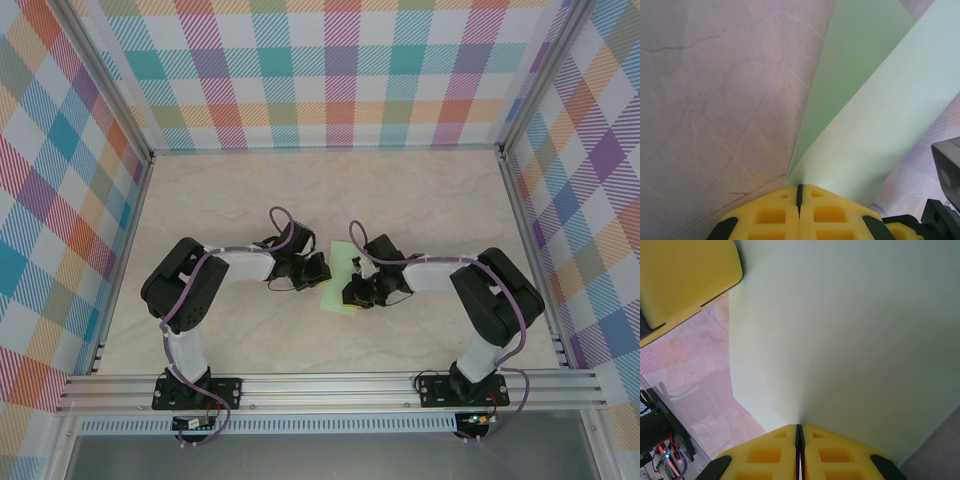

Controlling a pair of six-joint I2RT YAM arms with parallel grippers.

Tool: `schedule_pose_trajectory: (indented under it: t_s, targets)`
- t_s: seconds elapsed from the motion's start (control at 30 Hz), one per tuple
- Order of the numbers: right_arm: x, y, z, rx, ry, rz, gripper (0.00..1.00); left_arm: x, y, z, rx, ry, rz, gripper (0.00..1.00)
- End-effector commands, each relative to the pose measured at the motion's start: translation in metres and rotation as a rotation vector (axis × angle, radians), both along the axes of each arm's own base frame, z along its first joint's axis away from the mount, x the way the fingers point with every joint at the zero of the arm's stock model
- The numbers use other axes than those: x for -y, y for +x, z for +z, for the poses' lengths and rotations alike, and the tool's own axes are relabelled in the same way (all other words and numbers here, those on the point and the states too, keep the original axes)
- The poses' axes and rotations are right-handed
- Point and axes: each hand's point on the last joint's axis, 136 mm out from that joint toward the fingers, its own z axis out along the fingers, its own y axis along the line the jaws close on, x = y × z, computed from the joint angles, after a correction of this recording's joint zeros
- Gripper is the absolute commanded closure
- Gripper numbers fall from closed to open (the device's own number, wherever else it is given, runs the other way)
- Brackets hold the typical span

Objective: Fold a paper plane with a square sheet of paper (pick it up from the middle)
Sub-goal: Fold the square sheet of paper in half at the center of the table.

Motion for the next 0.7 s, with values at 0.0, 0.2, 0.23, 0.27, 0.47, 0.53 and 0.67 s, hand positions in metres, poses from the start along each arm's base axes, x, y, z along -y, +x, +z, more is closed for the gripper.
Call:
schedule_pose_trajectory:
  t_s: [0.0, 0.2, 0.23, 0.27, 0.47, 0.53, 0.67]
  targets:
    - [0.021, -0.033, -0.011, -0.066, -0.053, 0.022, 0.89, -0.067, -0.061, -0.089, -0.234, 0.361, 0.037, 0.96]
    - [0.034, -0.033, 0.003, -0.002, -0.097, 0.035, 0.89, -0.067, -0.061, -0.088, -0.234, 0.361, 0.037, 0.96]
    - [0.031, -0.023, 0.010, 0.031, -0.088, 0.026, 0.88, -0.066, -0.060, -0.088, -0.233, 0.361, 0.033, 0.96]
    - [0.026, -0.009, 0.020, 0.077, -0.073, 0.008, 0.88, -0.067, -0.061, -0.088, -0.234, 0.361, 0.033, 0.96]
    - [0.006, 0.068, 0.040, 0.213, -0.017, -0.142, 0.88, -0.065, -0.059, -0.087, -0.228, 0.357, 0.033, 0.96]
    - [0.004, 0.082, 0.031, 0.211, -0.024, -0.167, 0.88, -0.065, -0.059, -0.087, -0.229, 0.356, 0.033, 0.96]
    - [0.002, 0.096, 0.017, 0.206, -0.014, -0.193, 0.89, -0.065, -0.060, -0.088, -0.235, 0.358, 0.032, 0.96]
